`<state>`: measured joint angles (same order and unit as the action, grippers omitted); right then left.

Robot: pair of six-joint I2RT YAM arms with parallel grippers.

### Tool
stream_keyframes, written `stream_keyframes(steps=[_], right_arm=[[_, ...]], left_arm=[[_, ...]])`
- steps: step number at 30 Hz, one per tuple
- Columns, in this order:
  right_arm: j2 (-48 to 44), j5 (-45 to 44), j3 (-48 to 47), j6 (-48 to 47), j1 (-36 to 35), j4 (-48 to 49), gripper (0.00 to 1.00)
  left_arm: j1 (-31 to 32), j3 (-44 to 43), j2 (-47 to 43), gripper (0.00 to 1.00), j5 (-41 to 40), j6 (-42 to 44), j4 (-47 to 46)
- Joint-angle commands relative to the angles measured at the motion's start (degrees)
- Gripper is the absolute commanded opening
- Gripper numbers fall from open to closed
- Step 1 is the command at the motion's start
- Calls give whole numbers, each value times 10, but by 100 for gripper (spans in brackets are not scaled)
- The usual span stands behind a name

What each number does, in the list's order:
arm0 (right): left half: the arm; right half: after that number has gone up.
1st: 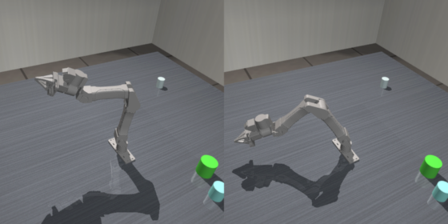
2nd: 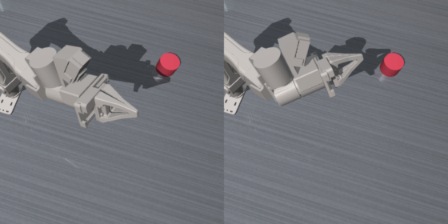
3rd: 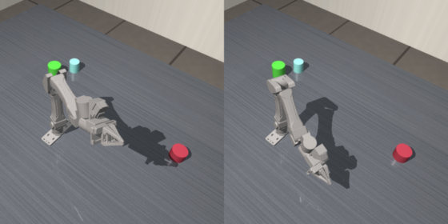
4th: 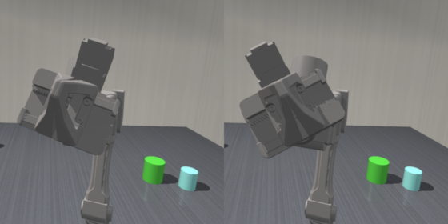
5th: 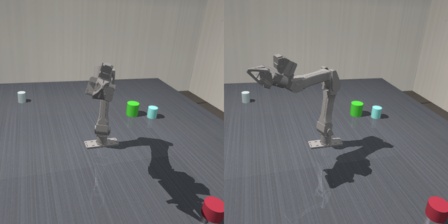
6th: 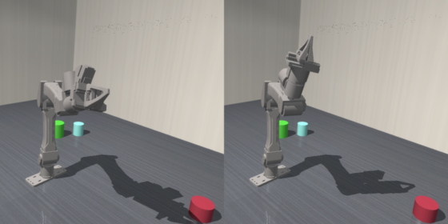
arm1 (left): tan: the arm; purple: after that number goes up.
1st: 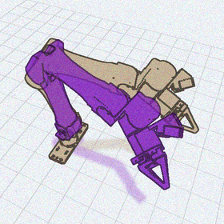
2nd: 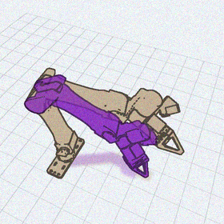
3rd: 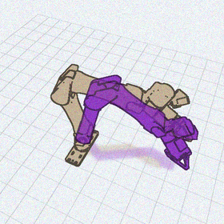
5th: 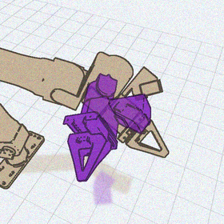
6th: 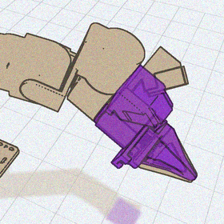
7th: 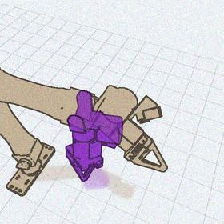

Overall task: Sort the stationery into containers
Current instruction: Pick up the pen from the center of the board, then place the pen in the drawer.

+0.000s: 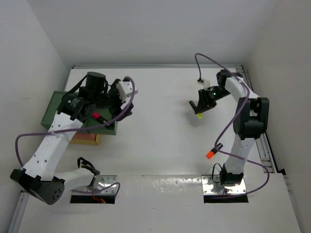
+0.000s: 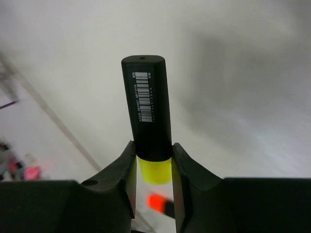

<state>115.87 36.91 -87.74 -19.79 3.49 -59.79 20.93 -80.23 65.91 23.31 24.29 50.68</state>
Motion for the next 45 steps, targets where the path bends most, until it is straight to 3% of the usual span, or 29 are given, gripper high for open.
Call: stream_keyframes(steps=[1, 6, 12, 19, 29, 38, 40, 41, 42, 44, 45], right_arm=[[-78, 207, 8, 48, -91, -70, 0], [-105, 268, 7, 102, -204, -60, 0], [-86, 304, -59, 141, -274, -81, 0], [-81, 319, -87, 162, -313, -88, 0], [-46, 338, -153, 109, -339, -178, 0], [-73, 376, -155, 128, -351, -162, 0], [-79, 375, -153, 135, -355, -159, 0], [-80, 365, -152, 140, -353, -158, 17], [-80, 360, -150, 144, -349, -157, 26], [-82, 355, -145, 145, -317, -160, 46], [-83, 354, -140, 156, -302, -157, 50]], left_arm=[[45, -5, -21, 82, 65, 166, 20], [132, -34, 15, 79, 46, 198, 40], [208, -47, 48, 73, 6, 209, 34], [255, -41, 63, 71, -24, 233, 30], [280, -17, 61, 66, -69, 259, 16], [289, 6, 50, 45, -68, 266, 29], [289, 2, 52, 33, -72, 255, 27], [288, -4, 54, 23, -77, 244, 24], [286, -8, 55, 8, -85, 221, 25], [267, -15, 51, 1, -90, 198, 26], [257, -16, 41, 0, -92, 163, 25]])
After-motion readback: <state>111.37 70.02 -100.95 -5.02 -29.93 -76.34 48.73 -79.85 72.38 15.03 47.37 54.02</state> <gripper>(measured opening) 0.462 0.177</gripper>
